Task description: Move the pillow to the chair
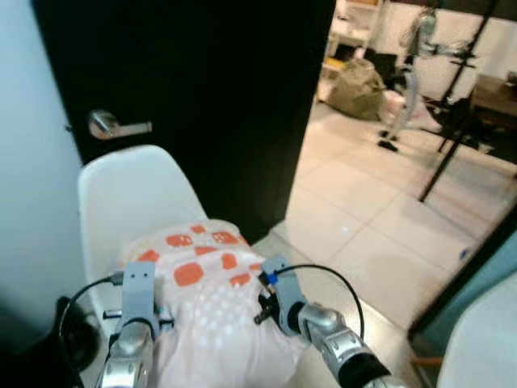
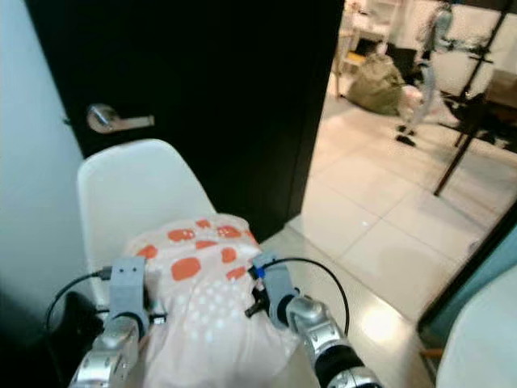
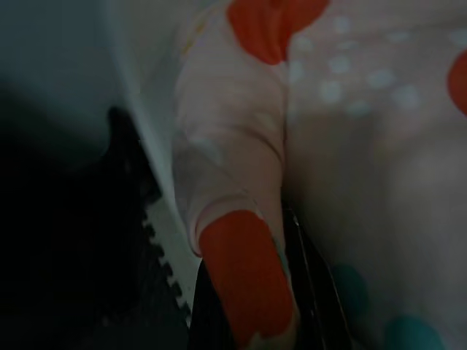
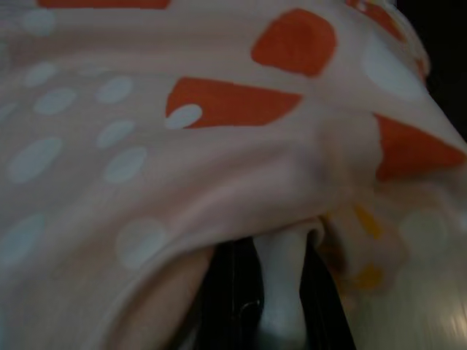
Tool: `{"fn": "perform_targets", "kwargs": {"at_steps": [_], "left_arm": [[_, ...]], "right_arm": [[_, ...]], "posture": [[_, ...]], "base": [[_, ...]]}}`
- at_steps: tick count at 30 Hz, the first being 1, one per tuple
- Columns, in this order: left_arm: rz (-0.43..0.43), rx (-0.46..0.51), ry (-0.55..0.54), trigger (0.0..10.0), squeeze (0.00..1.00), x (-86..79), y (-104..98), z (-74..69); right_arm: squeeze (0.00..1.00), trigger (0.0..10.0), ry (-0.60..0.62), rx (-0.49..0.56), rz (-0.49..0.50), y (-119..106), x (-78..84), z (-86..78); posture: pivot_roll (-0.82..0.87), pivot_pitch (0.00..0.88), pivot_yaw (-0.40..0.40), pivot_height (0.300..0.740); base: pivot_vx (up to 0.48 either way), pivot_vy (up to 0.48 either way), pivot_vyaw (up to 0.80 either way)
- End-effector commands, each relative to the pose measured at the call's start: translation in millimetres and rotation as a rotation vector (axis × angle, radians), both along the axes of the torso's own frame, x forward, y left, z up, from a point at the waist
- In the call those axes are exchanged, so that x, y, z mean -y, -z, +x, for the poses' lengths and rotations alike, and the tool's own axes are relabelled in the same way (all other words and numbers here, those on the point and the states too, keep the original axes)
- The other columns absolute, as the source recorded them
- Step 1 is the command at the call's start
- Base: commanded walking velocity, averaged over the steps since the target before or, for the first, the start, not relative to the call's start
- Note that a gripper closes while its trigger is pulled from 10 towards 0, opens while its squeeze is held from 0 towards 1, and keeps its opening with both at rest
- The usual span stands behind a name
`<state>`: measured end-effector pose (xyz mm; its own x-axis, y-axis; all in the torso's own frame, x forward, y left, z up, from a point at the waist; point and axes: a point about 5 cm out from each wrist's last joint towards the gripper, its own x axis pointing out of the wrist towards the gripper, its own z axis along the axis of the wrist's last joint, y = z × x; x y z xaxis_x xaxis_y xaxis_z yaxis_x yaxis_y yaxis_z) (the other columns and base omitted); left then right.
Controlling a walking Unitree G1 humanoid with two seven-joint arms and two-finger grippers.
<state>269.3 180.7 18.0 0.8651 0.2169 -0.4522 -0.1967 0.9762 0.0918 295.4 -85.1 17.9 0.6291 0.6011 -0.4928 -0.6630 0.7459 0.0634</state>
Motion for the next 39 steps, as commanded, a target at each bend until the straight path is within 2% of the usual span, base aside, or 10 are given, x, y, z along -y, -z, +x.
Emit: {"fn": "perform_targets", "kwargs": {"at_steps": [1, 10, 15, 17, 21, 25, 27, 33, 37, 39], "left_arm": [[-0.031, 0.023, 0.038, 10.0, 0.00, 13.0, -2, 2.9], [-0.040, 0.000, 0.088, 10.0, 0.00, 20.6, 1, 5.5], [-0.063, 0.004, 0.114, 10.0, 0.00, 24.9, 3, 4.5], [-0.069, 0.007, 0.116, 10.0, 0.00, 25.3, 3, 4.4], [-0.067, 0.021, 0.133, 10.0, 0.00, 27.3, 2, 5.4], [-0.062, 0.041, 0.140, 10.0, 0.00, 28.9, -2, 8.5], [-0.042, 0.044, 0.149, 10.0, 0.00, 28.8, -3, 9.6], [-0.042, 0.044, 0.130, 10.0, 0.00, 28.3, -2, 10.6], [-0.034, 0.030, 0.117, 10.0, 0.00, 27.1, -1, 10.0], [-0.033, 0.025, 0.113, 10.0, 0.00, 26.5, 0, 9.5]], "right_arm": [[0.00, 10.0, -0.067, 0.052, 0.018, -12, -14.0, 5.7], [0.00, 10.0, -0.093, 0.039, -0.025, -7, -14.2, 3.7], [0.00, 10.0, 0.037, 0.072, -0.096, -8, -3.1, 12.8], [0.00, 10.0, 0.051, 0.079, -0.101, -8, -1.9, 14.0], [0.00, 10.0, 0.003, 0.050, -0.098, -5, -3.2, 10.8], [0.00, 10.0, -0.056, 0.068, -0.020, -11, -11.5, 8.8], [0.00, 10.0, -0.065, 0.082, -0.021, -13, -13.4, 9.7], [0.00, 10.0, -0.070, 0.090, -0.060, -11, -13.3, 10.3], [0.00, 10.0, -0.085, 0.073, -0.130, -3, -10.6, 6.8], [0.00, 10.0, -0.096, 0.058, -0.128, -1, -10.4, 4.4]], "posture": [[0.14, 0.000, -0.083, 0.740], [0.14, 0.000, -0.082, 0.740], [0.14, 0.000, -0.083, 0.740], [0.14, 0.000, -0.083, 0.740], [0.13, 0.000, -0.085, 0.740], [0.13, 0.000, -0.088, 0.740], [0.13, 0.000, -0.090, 0.740], [0.13, 0.000, -0.092, 0.740], [0.13, 0.000, -0.095, 0.740], [0.13, 0.000, -0.095, 0.740]], "base": [[0.000, 0.000, 0.79], [0.000, 0.000, 0.79], [0.000, 0.000, 0.64], [0.000, 0.000, 0.00], [0.000, 0.000, 0.00], [0.000, -0.075, 0.00], [0.000, -0.383, 0.39], [0.000, -0.390, 0.79], [0.000, 0.000, 0.00], [0.000, 0.000, 0.00]]}}
